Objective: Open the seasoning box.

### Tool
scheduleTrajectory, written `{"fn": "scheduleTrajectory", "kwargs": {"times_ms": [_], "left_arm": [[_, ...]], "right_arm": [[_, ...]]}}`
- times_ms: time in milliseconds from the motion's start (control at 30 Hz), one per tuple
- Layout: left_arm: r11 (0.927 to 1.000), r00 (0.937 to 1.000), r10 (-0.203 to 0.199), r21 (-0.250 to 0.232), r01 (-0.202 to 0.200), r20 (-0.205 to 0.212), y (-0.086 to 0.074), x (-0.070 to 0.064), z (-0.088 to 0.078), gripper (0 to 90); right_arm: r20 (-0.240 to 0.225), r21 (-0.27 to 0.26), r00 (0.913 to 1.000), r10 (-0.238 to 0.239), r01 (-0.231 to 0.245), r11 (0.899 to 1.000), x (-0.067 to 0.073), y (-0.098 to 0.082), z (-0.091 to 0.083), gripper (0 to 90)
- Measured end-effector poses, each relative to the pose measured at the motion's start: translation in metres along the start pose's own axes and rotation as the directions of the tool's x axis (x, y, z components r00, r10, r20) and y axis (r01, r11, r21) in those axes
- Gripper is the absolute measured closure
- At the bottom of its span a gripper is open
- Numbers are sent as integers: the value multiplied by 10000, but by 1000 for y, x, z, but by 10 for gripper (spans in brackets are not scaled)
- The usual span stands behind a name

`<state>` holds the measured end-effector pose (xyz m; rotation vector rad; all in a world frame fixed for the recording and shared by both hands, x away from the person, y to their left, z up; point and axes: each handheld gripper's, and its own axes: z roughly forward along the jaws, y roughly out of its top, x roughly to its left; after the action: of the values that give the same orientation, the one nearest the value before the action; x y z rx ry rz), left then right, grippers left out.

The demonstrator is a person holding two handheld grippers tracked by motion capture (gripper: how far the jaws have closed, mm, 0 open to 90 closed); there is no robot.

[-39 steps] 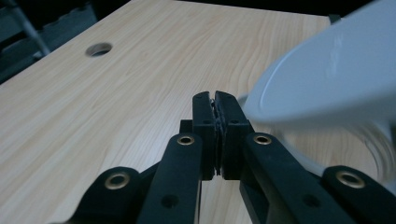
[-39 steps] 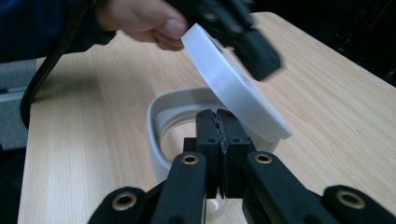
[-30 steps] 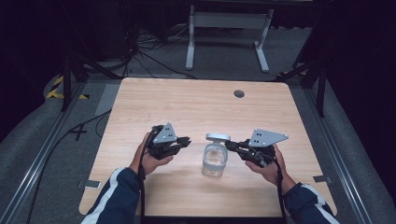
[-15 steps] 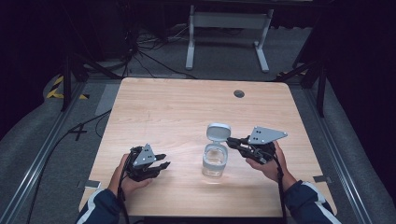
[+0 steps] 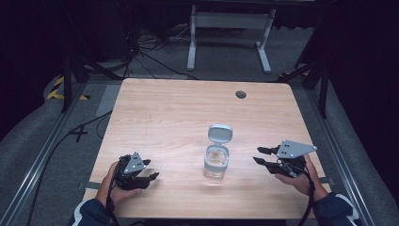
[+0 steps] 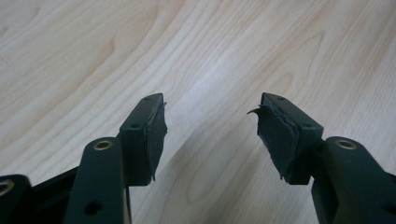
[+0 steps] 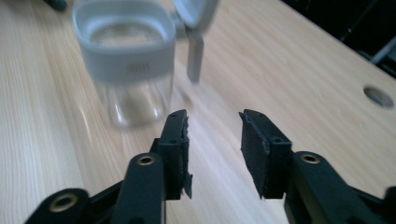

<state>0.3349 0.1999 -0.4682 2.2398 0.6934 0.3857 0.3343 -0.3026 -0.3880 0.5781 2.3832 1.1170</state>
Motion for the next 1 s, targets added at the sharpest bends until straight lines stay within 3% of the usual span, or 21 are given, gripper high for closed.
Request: {"fn": "scheduleTrajectory", "kwargs": {"times_ms": [100,133,167,300,400,433,533,633,667,800,1000], "left_arm": [[9999,9999,-134,106,134,-11,-6,1,-1,391],[9999,9999,-134,106,134,-11,-6,1,-1,383],[9997,9997,-231,112,230,52,-9,3,-2,374],[9980,9980,-586,247,580,251,-16,8,-1,307],[9964,9961,-844,72,843,242,-20,12,-1,260],[9964,9961,-844,72,843,242,-20,12,-1,243],[9950,9952,-977,216,975,61,-20,12,-1,206],[9946,9949,-1012,213,1011,33,-20,12,-1,198],[9947,9949,-1009,211,1009,10,-20,12,-1,197],[9944,9948,-1014,290,1012,43,-20,12,-1,195],[9944,9948,-1017,290,1016,42,-20,12,-1,195]], "right_arm": [[540,572,9984,158,-188,9982,-4,-23,-8,537],[540,572,9984,158,-188,9982,-4,-23,-8,537],[849,880,9960,278,-353,9955,-8,-41,-12,504],[1184,1305,9875,1045,-1198,9842,-15,-76,-22,447],[1150,1384,9793,1663,-1816,9736,-19,-97,-31,419],[1150,1384,9793,1663,-1816,9736,-19,-97,-31,419],[1152,1319,9667,2286,-2430,9610,-21,-114,-37,368],[947,1270,9596,2650,-2756,9528,-20,-127,-35,347],[891,1042,9552,2821,-2906,9512,-20,-131,-36,346],[1084,1025,9493,2950,-3058,9466,-19,-132,-38,330],[1107,1023,9478,2989,-3100,9452,-20,-133,-38,318]]}}
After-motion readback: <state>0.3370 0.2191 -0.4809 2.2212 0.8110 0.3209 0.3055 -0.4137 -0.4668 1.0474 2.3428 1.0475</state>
